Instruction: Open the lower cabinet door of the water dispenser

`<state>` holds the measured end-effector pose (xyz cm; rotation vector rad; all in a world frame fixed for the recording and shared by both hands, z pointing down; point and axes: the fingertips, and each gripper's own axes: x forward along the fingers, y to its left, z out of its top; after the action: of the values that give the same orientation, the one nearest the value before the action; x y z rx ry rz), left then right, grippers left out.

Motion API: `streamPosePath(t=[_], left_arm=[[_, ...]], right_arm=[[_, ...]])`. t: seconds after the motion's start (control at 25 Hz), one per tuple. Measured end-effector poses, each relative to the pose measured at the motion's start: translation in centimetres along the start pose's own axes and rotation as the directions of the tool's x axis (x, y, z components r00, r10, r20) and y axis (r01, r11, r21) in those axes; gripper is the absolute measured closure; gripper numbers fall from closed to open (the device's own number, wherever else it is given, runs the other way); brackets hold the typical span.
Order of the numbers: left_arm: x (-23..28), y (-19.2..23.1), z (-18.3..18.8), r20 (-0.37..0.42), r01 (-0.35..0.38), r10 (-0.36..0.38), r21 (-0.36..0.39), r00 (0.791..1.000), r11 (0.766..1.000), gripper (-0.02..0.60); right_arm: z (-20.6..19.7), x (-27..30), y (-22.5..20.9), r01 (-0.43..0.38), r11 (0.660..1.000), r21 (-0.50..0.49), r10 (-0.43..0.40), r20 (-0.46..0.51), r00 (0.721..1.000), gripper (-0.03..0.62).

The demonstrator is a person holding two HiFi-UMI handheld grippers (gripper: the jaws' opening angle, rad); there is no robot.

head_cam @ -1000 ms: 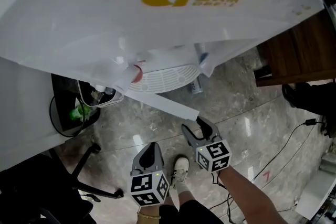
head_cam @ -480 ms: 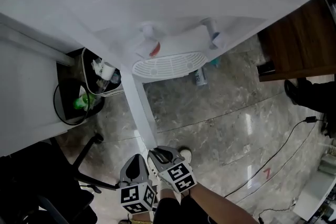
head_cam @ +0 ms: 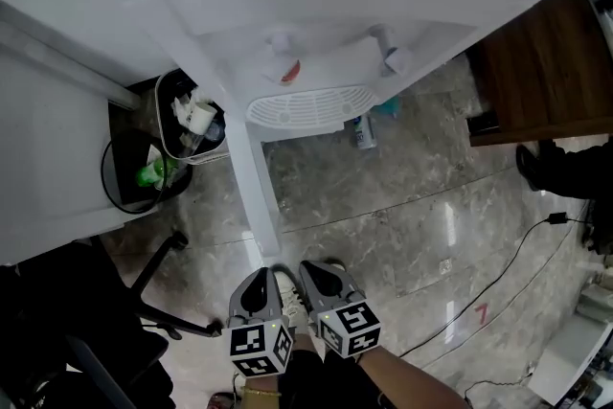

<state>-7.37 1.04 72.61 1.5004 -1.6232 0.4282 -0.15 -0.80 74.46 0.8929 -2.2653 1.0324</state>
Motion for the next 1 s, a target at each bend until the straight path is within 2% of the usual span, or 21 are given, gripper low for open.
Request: streamPosePath(t=[0.12, 0.32, 1.0], left_arm=[[0.0, -2.4, 0.2, -0.012, 0.043, -0.043, 0.007, 0.999, 0.999, 0.575], [-0.1, -5.4, 0.9, -0.022, 0.084, -0.083, 0.02, 0.996, 0.996, 0.575], [0.1, -6.2, 0.3, -0.038, 0.092, -0.092, 0.018, 0.995, 0.996, 0.575]], right_arm=[[1.9, -3.1, -2.4, 0.103, 0.995, 0.017, -0.103, 0.034, 0.994, 0.595], [3.8, -6.4, -4.1, 0.163, 0.985, 0.051, -0.165, 0.041, 0.985, 0.595], [3.3, -6.8, -4.2, 0.172, 0.985, 0.029, -0.172, 0.009, 0.985, 0.597]])
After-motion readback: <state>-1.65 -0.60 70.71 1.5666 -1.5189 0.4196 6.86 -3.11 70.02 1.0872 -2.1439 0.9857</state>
